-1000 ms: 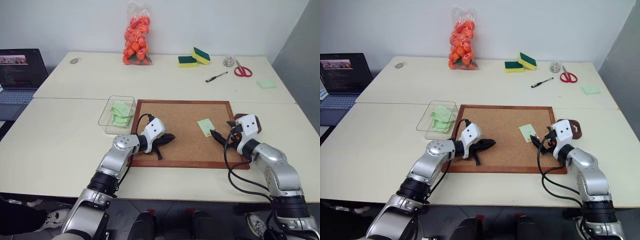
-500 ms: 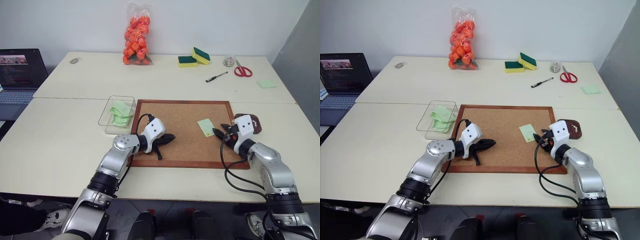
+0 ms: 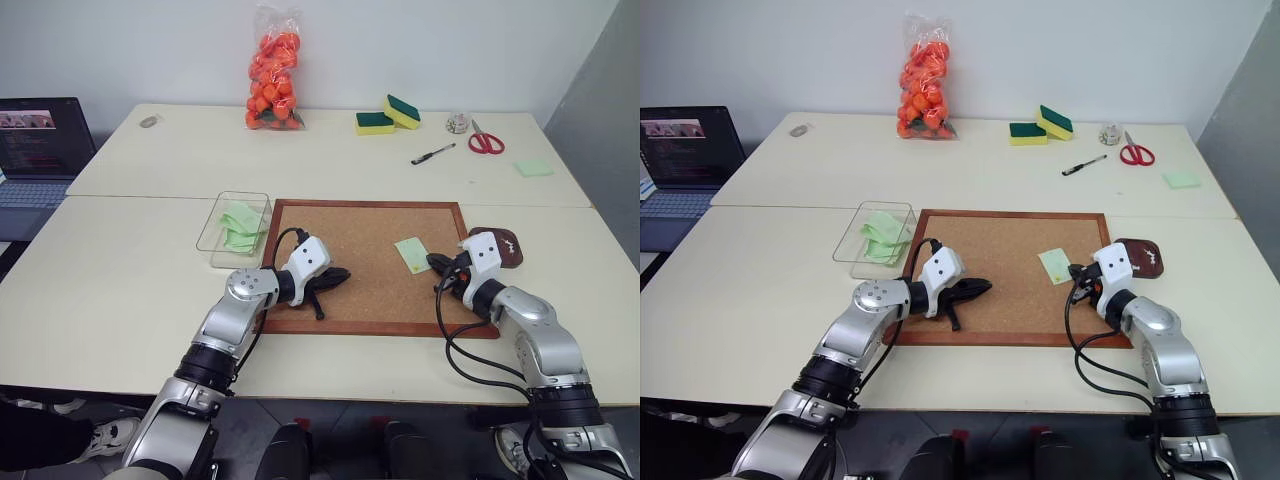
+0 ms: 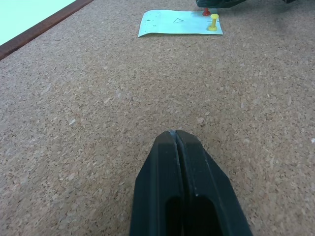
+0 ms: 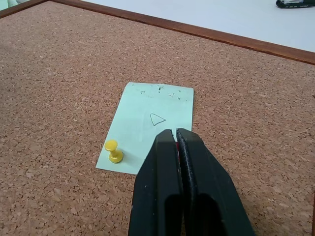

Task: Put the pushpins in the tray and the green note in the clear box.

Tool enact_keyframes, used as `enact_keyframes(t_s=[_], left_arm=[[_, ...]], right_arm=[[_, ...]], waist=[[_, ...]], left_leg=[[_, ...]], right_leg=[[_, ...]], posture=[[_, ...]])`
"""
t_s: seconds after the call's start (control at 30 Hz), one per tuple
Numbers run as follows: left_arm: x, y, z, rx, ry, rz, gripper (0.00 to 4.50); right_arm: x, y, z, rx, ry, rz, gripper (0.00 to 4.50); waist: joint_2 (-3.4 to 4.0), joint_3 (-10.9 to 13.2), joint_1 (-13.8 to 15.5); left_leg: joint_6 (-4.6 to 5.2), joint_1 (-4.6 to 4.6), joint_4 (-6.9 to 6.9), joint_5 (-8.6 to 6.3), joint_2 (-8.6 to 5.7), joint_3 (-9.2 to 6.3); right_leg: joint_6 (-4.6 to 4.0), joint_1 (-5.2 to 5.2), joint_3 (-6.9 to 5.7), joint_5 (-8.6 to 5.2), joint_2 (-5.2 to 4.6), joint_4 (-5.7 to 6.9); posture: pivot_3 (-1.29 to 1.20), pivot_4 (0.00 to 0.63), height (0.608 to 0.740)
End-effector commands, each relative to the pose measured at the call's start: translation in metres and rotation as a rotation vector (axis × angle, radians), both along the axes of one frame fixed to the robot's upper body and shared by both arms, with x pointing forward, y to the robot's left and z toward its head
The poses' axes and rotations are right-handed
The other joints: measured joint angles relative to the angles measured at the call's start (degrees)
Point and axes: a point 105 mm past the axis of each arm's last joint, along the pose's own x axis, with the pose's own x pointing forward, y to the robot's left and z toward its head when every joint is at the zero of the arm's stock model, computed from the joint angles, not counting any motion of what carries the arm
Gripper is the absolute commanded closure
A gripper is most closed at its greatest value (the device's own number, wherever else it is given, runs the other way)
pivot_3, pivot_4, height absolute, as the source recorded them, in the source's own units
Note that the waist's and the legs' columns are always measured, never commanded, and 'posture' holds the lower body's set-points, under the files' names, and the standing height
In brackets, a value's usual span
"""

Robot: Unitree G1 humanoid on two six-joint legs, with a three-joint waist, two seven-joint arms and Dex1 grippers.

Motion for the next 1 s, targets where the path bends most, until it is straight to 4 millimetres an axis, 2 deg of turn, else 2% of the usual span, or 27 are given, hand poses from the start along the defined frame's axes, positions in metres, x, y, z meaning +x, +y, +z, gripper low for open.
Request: enact_keyframes(t_s=[0.03, 0.27, 0.53, 0.7, 0.8, 0.9, 1.0], left_arm=[[-0.008, -0.001, -0.013, 0.028, 0.037, -0.022, 4.5], [-0.01, -0.001, -0.015, 0.029, 0.041, -0.024, 4.5], [-0.011, -0.002, -0.016, 0.031, 0.044, -0.025, 4.5], [-0.011, -0.001, -0.016, 0.033, 0.044, -0.024, 4.5], [-0.011, -0.001, -0.017, 0.033, 0.045, -0.024, 4.5], [-0.012, -0.002, -0.017, 0.032, 0.046, -0.025, 4.5], [-0.013, -0.003, -0.017, 0.03, 0.048, -0.027, 4.5]], right_arm=[[0.003, -0.004, 0.013, 0.011, -0.045, -0.012, 4.49], [-0.004, -0.003, 0.031, 0.043, -0.122, 0.001, 4.49], [-0.009, 0.01, 0.046, 0.103, -0.19, 0.032, 4.49], [-0.009, 0.011, 0.05, 0.125, -0.207, 0.025, 4.49], [-0.008, 0.005, 0.055, 0.131, -0.226, -0.002, 4.49], [-0.005, -0.011, 0.06, 0.109, -0.246, -0.061, 4.49], [0.004, -0.04, 0.058, 0.043, -0.239, -0.177, 4.49]], waist=[[0.0, 0.0, 0.0], [0.0, 0.0, 0.01], [0.0, 0.0, -0.04], [0.0, 0.0, -0.04], [0.0, 0.0, -0.03], [0.0, 0.0, -0.03], [0.0, 0.0, -0.03]], left_leg=[[0.0, 0.0, 0.0, 0.0, 0.0, 0.0], [0.0, -0.01, 0.0, 0.0, 0.0, -0.01], [0.0, 0.0, -0.01, 0.0, 0.0, 0.0], [0.0, 0.0, -0.01, 0.0, 0.0, -0.01], [0.0, 0.0, -0.01, 0.0, 0.01, -0.01], [0.0, 0.0, -0.01, 0.0, 0.0, 0.0], [0.0, 0.0, -0.01, 0.0, 0.01, 0.0]], right_leg=[[0.0, 0.0, 0.0, 0.0, 0.0, 0.0], [0.0, 0.0, 0.0, 0.0, 0.0, 0.0], [0.0, -0.01, 0.0, 0.0, 0.0, 0.0], [0.0, 0.0, -0.01, 0.0, 0.0, 0.0], [0.0, -0.01, -0.01, 0.0, 0.0, 0.0], [0.0, -0.01, 0.0, 0.0, 0.0, 0.0], [0.0, -0.01, 0.0, 0.0, 0.0, 0.01]], posture=[[0.0, 0.15, 0.74], [0.0, 0.15, 0.74], [0.0, 0.15, 0.74], [0.0, 0.15, 0.74], [0.0, 0.15, 0.74], [0.0, 0.15, 0.74], [0.0, 0.15, 0.74]])
